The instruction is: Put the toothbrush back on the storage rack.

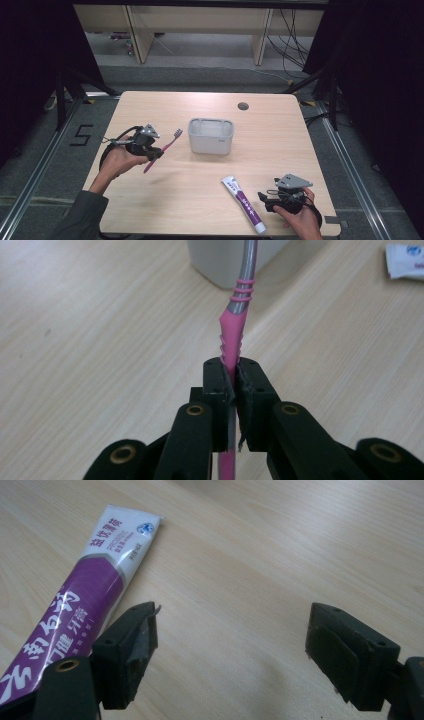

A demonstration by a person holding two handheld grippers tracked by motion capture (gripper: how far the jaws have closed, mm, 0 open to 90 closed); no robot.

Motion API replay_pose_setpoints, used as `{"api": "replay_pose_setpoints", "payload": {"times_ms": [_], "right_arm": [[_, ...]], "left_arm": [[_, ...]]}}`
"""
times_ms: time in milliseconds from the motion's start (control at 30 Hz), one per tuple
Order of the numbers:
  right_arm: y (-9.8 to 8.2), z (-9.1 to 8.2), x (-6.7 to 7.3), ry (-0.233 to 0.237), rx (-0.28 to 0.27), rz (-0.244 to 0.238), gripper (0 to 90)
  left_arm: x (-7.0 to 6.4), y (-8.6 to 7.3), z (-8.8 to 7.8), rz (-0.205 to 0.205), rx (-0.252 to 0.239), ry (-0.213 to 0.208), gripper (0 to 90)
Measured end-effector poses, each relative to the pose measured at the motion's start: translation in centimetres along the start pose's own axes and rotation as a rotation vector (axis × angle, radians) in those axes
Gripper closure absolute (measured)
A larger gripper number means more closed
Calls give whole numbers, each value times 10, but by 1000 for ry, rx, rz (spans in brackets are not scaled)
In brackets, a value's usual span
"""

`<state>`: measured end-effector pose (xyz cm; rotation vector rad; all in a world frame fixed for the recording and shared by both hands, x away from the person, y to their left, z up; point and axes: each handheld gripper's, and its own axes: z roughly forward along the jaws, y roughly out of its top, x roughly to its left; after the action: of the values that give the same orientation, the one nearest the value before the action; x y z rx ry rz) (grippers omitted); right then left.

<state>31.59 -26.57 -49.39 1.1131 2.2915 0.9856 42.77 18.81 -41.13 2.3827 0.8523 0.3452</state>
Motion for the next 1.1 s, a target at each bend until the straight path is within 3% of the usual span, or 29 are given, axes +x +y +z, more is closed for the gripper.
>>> {"api": "replay_pose_setpoints", "payload": {"times_ms": [100,133,167,200,400,600,633,800,833,900,1000,1100], "right_arm": [[0,0,1,6,5,15,218],[0,2,0,27,-14,-15,219],[0,2,0,25,-11,-9,219],[0,0,2,11,11,23,219],[0,0,2,5,8,18,219],[0,0,1,8,4,17,218],[0,0,-1,-8,-7,-12,219],[0,0,2,12,8,24,219],[0,0,1,6,2,12,219],[0,0,2,13,9,27,219],[0,0,0,3,-1,1,219],[0,0,1,7,4,19,219]], "left_arm": [[1,1,-2,-14,-36,-5,832],[1,1,-5,-29,-77,-2,831],[1,1,-5,-29,-77,-2,832],[1,2,-7,-49,-137,4,832],[0,7,-12,-78,-259,4,832],[2,10,-12,-97,-300,3,832],[2,13,-13,-112,-317,11,832],[4,21,-16,-127,-356,13,832],[2,26,-17,-149,-390,21,832],[1,28,-18,-141,-393,14,832],[-1,35,-18,-142,-413,22,832],[-1,45,-18,-150,-445,28,832]]}}
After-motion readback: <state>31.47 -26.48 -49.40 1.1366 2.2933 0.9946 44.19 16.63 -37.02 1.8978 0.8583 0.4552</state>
